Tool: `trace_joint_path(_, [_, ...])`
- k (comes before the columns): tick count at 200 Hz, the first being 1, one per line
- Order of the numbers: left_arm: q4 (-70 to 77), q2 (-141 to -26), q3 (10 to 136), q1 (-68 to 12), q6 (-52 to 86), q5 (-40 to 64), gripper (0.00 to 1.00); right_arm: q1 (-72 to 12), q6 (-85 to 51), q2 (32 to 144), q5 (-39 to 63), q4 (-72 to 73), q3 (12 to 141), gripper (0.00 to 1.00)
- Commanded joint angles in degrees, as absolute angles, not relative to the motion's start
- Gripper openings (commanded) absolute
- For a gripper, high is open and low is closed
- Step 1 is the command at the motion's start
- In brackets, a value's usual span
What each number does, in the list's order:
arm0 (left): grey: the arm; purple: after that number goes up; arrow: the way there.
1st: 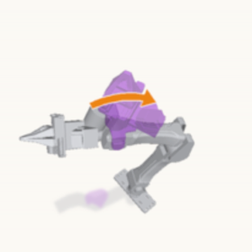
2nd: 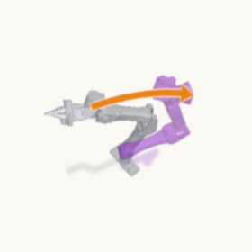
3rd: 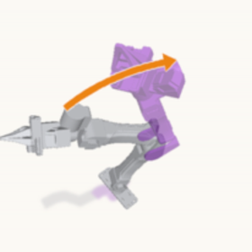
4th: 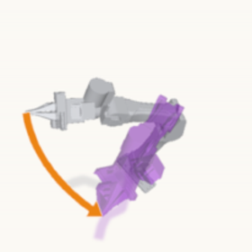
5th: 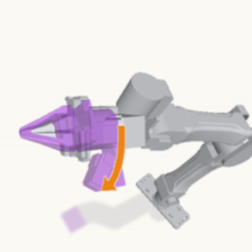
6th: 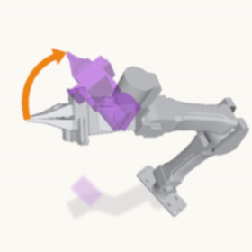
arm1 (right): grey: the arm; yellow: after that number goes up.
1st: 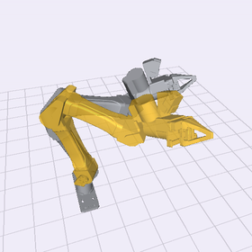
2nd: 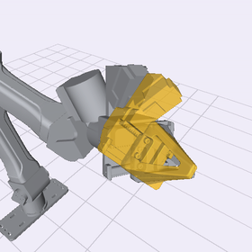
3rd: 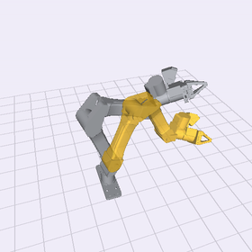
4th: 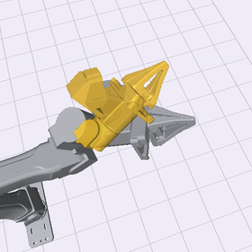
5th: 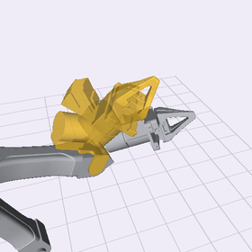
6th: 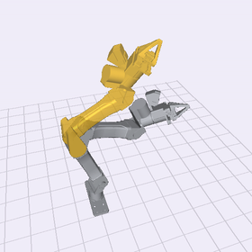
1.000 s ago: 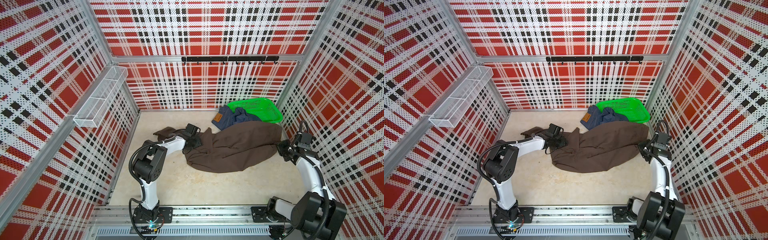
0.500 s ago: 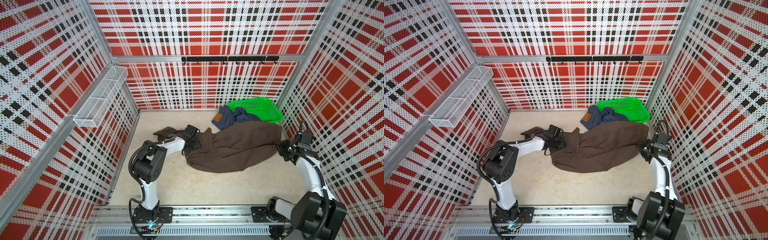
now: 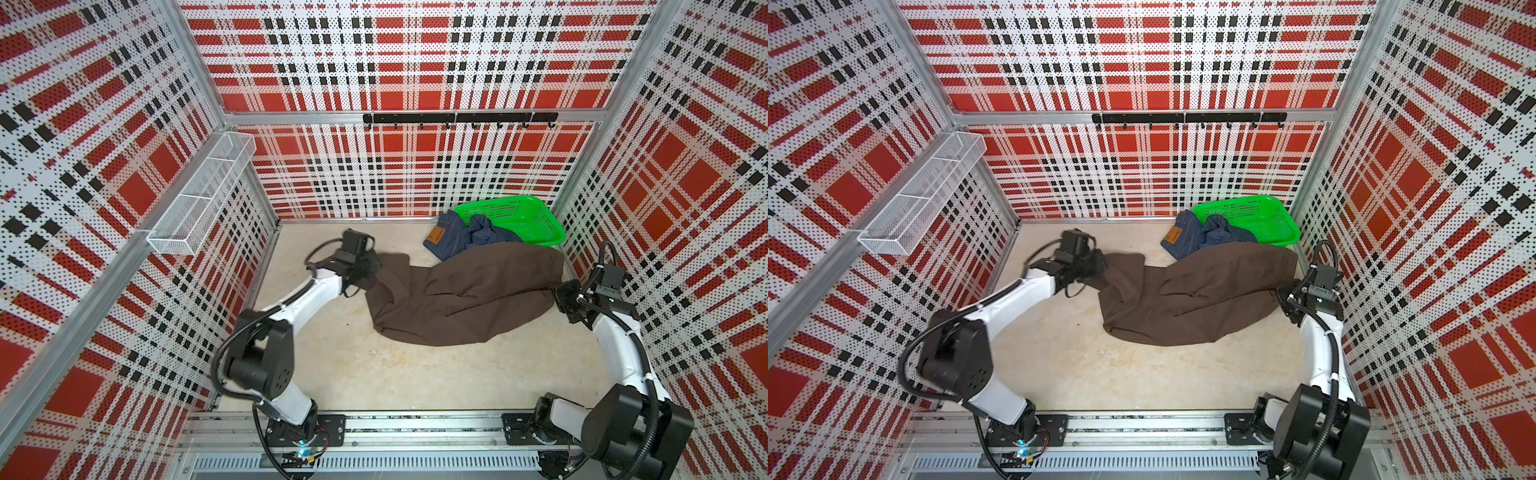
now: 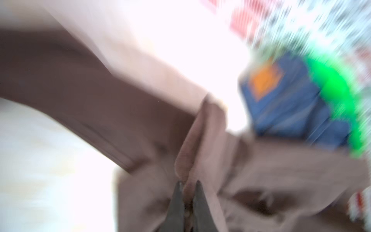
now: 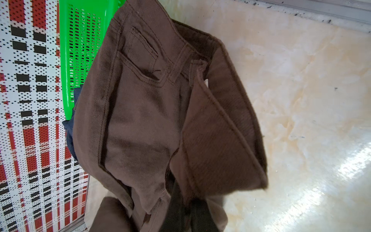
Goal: Fold and stack the trousers
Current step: Flatten out the trousers at the center of the table.
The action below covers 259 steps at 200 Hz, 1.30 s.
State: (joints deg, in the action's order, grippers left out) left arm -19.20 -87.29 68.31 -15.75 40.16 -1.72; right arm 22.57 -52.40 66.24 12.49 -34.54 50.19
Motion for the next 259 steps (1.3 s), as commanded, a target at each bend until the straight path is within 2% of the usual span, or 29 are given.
trace_joint_path(1, [-25.2, -77.1, 68.8, -5.5, 36.4, -8.0, 0.00, 23.1, -51.0, 63.5, 11.4, -37.3, 52.9, 0.00])
trace_joint_path(32, [-32.4, -70.1, 69.9, 13.7, 28.4, -9.1, 0.00, 23.6, -50.1, 62.7, 11.0, -38.4, 51.7, 0.00])
trace_joint_path(48, [-33.7, -69.3, 69.6, 21.0, 25.5, -7.9, 0.00, 23.7, -49.9, 63.2, 10.5, -37.9, 50.2, 0.00])
trace_joint_path(64, [-33.4, -69.6, 69.1, 21.9, 25.2, -9.2, 0.00, 23.8, -50.3, 64.7, 10.9, -36.1, 48.2, 0.00])
trace_joint_path(92, [-31.3, -74.2, 71.0, 22.4, 27.2, -4.8, 0.00, 23.4, -52.1, 69.6, 14.1, -33.7, 50.0, 0.00])
trace_joint_path(113, [-30.4, -79.2, 77.0, 21.3, 29.6, -0.8, 0.00, 21.4, -54.2, 74.0, 15.4, -34.3, 59.4, 0.00])
trace_joint_path(150, [-35.5, -89.3, 98.3, 18.4, 31.9, 3.4, 0.00, 19.0, -56.5, 84.3, 18.8, -42.7, 91.0, 0.00])
trace_joint_path(166, [-38.8, -91.1, 106.5, 19.4, 32.0, 4.0, 0.00, 19.7, -56.1, 87.1, 18.8, -47.9, 104.6, 0.00])
trace_joint_path(179, [-40.7, -90.4, 108.4, 21.7, 31.6, 4.4, 0.00, 21.7, -55.6, 87.3, 20.1, -50.5, 108.9, 0.00])
trace_joint_path(194, [-41.1, -87.3, 103.6, 25.0, 30.5, 4.9, 0.00, 24.3, -54.6, 84.0, 20.4, -51.4, 103.9, 0.00])
trace_joint_path(218, [-38.4, -79.8, 87.8, 30.1, 28.7, 6.2, 0.00, 28.2, -52.5, 74.8, 20.8, -47.0, 82.7, 0.00])
trace_joint_path(242, [-36.5, -75.0, 74.6, 31.4, 26.5, 6.0, 0.00, 31.1, -49.5, 68.9, 21.0, -45.3, 64.7, 0.00])
trace_joint_path(259, [-35.6, -72.6, 68.2, 30.7, 25.8, 5.0, 0.00, 31.3, -47.6, 66.3, 20.4, -44.4, 56.6, 0.00])
